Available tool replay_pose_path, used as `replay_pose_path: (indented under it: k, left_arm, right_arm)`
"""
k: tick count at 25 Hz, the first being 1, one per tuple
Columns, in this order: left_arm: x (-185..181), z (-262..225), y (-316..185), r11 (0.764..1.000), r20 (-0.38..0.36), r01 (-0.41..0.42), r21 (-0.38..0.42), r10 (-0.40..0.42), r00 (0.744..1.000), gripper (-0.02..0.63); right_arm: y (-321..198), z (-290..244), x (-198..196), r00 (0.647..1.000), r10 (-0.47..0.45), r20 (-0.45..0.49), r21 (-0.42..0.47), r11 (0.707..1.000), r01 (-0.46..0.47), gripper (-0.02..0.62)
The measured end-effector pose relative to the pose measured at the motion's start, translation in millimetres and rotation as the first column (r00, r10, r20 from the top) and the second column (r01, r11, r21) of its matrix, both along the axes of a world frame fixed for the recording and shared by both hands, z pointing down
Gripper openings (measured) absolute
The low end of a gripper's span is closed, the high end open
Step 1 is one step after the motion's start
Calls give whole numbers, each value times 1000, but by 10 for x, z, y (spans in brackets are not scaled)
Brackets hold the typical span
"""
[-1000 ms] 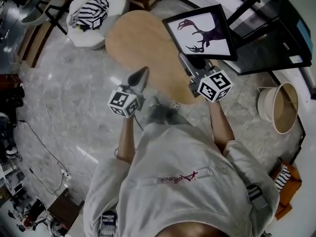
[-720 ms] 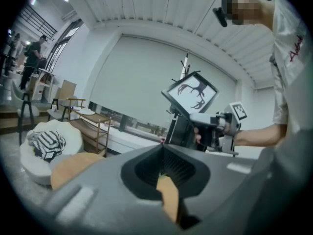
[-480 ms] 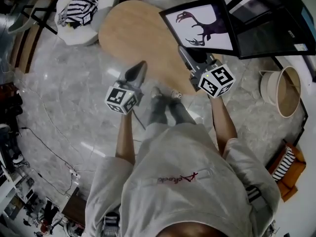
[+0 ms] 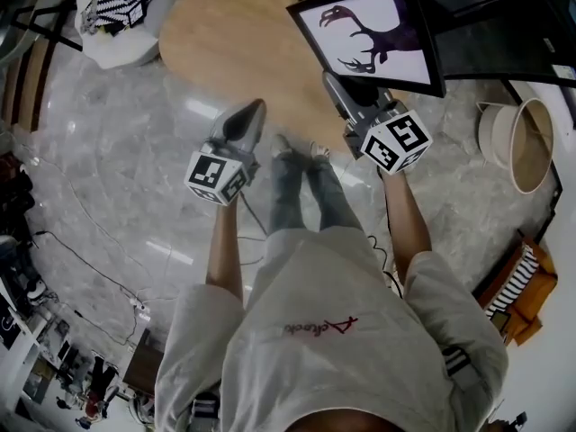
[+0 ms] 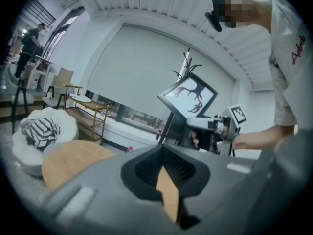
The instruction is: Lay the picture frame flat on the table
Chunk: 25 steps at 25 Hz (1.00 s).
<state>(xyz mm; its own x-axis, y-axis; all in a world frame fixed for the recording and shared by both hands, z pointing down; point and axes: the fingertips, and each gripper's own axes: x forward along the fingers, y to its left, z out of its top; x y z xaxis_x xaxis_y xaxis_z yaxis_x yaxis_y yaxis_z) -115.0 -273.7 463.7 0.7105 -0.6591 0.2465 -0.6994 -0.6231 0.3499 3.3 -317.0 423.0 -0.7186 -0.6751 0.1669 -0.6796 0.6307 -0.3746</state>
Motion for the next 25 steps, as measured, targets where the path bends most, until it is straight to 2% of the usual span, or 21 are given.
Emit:
replay_pose_path:
  k: [10, 17, 22, 25]
  left_arm:
    - [63, 719, -57, 999, 2, 13, -52, -12, 1000, 0]
    - [270, 1143, -111, 997, -28, 7, -72, -9, 1000, 0]
    - [112, 1666, -252, 994, -19, -11, -106, 9, 1000, 0]
    - [157, 1816, -271, 994, -25, -9, -111, 6, 1000, 0]
  right_arm:
    - [-37, 706, 99, 1000, -3, -22, -38, 999, 2, 72]
    - [-25, 1259, 197, 1000, -15, -25, -63, 998, 13, 72]
    - [-133, 1881, -52, 999, -35, -31, -103, 994, 32, 72]
    - [-142, 2082, -38, 999, -39, -22, -115, 993, 36, 72]
